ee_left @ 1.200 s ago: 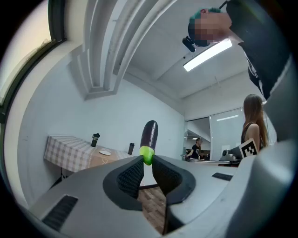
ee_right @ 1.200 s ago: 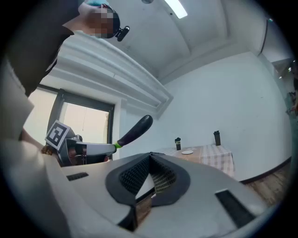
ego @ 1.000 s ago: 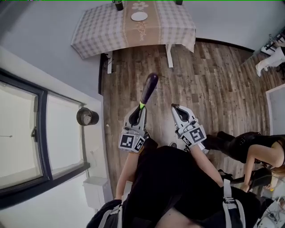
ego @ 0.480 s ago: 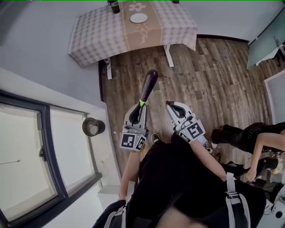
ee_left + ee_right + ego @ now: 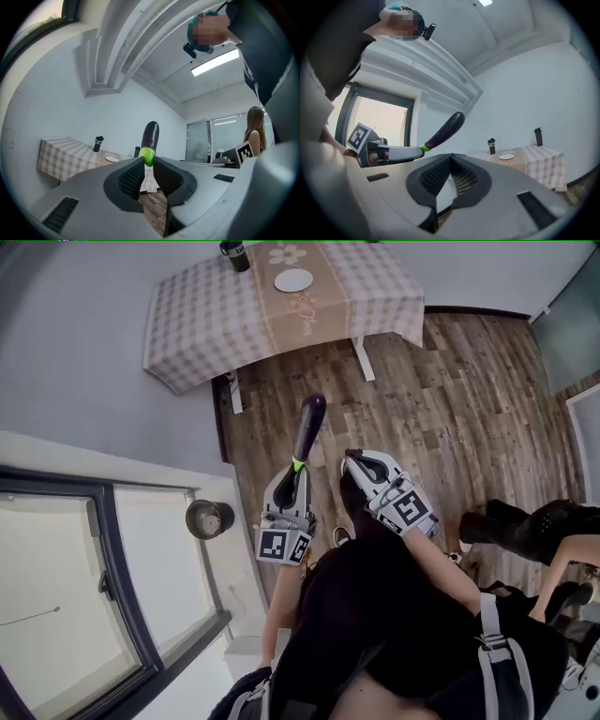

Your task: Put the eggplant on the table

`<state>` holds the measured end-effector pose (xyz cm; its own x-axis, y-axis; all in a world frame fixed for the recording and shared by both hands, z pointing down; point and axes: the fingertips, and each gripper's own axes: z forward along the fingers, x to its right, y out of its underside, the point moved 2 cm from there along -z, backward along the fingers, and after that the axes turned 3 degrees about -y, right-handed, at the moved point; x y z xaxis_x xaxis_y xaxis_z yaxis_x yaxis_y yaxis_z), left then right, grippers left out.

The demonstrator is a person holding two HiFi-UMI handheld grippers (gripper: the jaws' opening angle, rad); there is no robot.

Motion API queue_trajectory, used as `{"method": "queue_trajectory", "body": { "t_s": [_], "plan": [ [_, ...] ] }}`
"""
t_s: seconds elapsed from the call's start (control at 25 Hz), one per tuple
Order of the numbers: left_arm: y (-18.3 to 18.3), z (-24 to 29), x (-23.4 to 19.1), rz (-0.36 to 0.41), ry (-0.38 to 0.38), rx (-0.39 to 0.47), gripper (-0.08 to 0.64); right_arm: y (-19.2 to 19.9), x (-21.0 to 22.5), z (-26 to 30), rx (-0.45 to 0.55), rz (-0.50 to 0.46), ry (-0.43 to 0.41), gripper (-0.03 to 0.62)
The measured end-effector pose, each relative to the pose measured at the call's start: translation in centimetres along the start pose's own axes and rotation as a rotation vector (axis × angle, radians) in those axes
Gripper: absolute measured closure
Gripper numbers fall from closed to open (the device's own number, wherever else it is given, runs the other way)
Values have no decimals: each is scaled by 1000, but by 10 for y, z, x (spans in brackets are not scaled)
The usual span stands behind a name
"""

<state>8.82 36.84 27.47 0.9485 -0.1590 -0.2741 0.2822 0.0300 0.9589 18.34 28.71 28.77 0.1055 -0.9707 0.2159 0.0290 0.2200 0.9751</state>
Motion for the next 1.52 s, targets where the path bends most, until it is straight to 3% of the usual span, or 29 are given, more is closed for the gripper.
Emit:
{"method": "queue_trajectory", "body": {
  "t_s": [0.4, 0.68, 0.96, 1.52],
  "plan": [
    [-24, 107, -77, 62, -79, -16, 499, -9, 94, 121, 45, 45, -95, 586],
    [-28, 217, -108, 66, -89, -39, 499, -19, 197, 181, 64, 74, -100, 586],
    [-16, 300, -129, 70, -92, -37, 499, -6, 285, 205, 57, 98, -60, 586],
    [-8, 408, -202, 45, -74, -29, 499, 8, 369, 252, 15, 93, 28, 586]
  ]
}}
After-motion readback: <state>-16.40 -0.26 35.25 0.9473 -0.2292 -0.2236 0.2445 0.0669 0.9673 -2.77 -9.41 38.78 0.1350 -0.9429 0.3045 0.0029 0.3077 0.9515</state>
